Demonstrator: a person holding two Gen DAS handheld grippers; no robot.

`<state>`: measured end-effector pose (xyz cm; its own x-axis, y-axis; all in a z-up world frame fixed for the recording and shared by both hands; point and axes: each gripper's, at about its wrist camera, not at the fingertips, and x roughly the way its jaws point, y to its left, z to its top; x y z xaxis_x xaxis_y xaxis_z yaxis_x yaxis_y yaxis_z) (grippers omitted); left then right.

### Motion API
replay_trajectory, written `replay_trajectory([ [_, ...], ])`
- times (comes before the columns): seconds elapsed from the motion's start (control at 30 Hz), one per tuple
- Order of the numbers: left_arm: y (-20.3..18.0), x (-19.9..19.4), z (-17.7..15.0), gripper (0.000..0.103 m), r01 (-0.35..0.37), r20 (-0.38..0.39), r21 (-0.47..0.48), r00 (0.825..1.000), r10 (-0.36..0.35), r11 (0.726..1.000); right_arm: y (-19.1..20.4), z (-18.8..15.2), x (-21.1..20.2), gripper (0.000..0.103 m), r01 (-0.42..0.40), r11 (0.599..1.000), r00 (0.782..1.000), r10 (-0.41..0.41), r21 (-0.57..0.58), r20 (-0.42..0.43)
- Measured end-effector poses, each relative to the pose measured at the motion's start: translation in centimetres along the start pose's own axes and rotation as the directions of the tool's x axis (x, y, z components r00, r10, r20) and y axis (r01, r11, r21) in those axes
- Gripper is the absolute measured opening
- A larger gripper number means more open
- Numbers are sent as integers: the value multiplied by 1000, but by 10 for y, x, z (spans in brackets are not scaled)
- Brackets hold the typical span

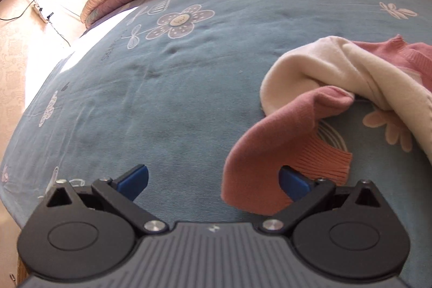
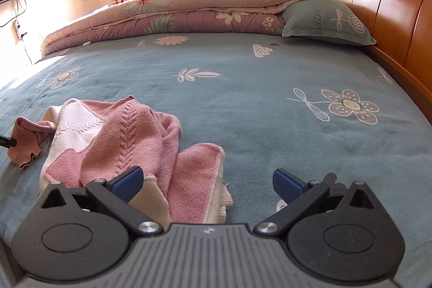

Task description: Fold clothes

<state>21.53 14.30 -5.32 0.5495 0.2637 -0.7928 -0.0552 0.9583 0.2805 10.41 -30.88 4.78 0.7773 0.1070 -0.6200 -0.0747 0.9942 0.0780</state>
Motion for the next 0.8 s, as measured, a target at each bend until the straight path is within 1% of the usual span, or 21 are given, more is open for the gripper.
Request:
replay_trajectory([
  [0.07, -17, -14, -5, 102, 83, 8, 43, 996, -84, 996, -8, 1, 1, 103, 36, 999, 999, -36, 19, 3],
  [0.1, -28, -22, -6, 102, 124, 15, 64, 992, -125, 990, -12, 1, 2, 103, 56, 998, 998, -56, 27, 2],
  [0.17, -50, -38, -6, 102, 205, 27, 106, 977, -209, 973, -15, -1, 14, 103, 75, 997, 997, -75, 15, -35],
  [0.23, -66, -54, -1, 102, 270, 42, 138, 960, -278, 953, -11, -6, 31, 103, 57, 998, 994, -57, -7, -94],
  [0.27, -72, -60, 2, 102, 291, 51, 152, 952, -301, 945, -5, -9, 38, 103, 38, 999, 991, -40, -14, -124],
  [0.33, -86, -75, 9, 102, 314, 79, 185, 940, -333, 931, 12, -15, 46, 103, -9, 1000, 986, 5, -25, -167],
  [0.43, -102, -93, 20, 102, 341, 114, 221, 921, -372, 914, 45, -20, 44, 103, -96, 993, 982, 84, -63, -172],
  [0.5, -113, -102, 28, 102, 371, 133, 232, 904, -407, 899, 69, -24, 41, 103, -130, 982, 980, 106, -135, -168],
  [0.53, -119, -105, 32, 102, 387, 142, 238, 893, -426, 891, 77, -25, 40, 103, -128, 977, 982, 100, -172, -162],
  [0.6, -131, -110, 35, 102, 400, 150, 252, 884, -444, 881, 88, -27, 37, 103, -99, 965, 988, 65, -243, -141],
  [0.63, -137, -111, 36, 102, 406, 154, 260, 879, -452, 876, 89, -26, 35, 103, -86, 962, 990, 53, -260, -132],
  [0.7, -142, -111, 34, 102, 415, 147, 264, 875, -461, 871, 77, -23, 30, 103, -58, 967, 993, 30, -247, -117],
  [0.8, -149, -107, 30, 102, 431, 131, 258, 871, -473, 865, 50, -19, 32, 103, 4, 980, 993, -28, -200, -115],
])
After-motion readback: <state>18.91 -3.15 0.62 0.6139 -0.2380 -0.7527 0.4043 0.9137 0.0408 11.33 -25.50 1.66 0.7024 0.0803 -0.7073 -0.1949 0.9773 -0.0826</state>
